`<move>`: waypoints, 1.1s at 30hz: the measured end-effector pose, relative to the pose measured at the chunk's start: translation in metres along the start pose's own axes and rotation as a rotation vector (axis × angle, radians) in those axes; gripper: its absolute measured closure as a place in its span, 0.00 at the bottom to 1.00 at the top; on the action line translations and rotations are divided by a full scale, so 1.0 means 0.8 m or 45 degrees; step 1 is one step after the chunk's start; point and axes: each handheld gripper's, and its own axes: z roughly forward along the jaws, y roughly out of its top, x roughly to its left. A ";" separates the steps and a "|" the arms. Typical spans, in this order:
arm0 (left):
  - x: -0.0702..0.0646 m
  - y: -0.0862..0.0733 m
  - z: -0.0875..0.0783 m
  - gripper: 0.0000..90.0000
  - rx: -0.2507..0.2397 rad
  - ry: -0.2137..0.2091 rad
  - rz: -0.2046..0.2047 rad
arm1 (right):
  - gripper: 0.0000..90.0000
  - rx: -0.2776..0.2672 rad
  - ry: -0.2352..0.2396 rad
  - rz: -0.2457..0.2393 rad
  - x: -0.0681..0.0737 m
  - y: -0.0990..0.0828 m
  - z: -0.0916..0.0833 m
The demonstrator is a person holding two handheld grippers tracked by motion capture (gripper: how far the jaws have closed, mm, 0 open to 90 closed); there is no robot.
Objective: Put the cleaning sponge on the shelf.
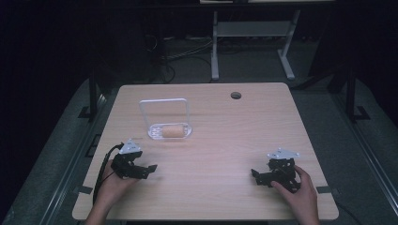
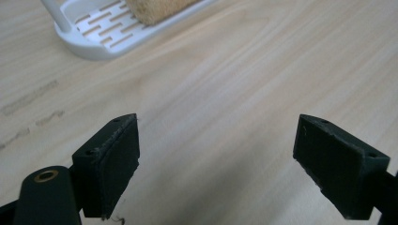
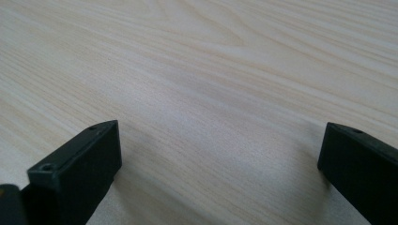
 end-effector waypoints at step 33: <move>-0.013 -0.057 -0.007 0.14 0.013 0.044 0.029 | 0.00 0.003 0.001 -0.004 0.000 0.000 0.000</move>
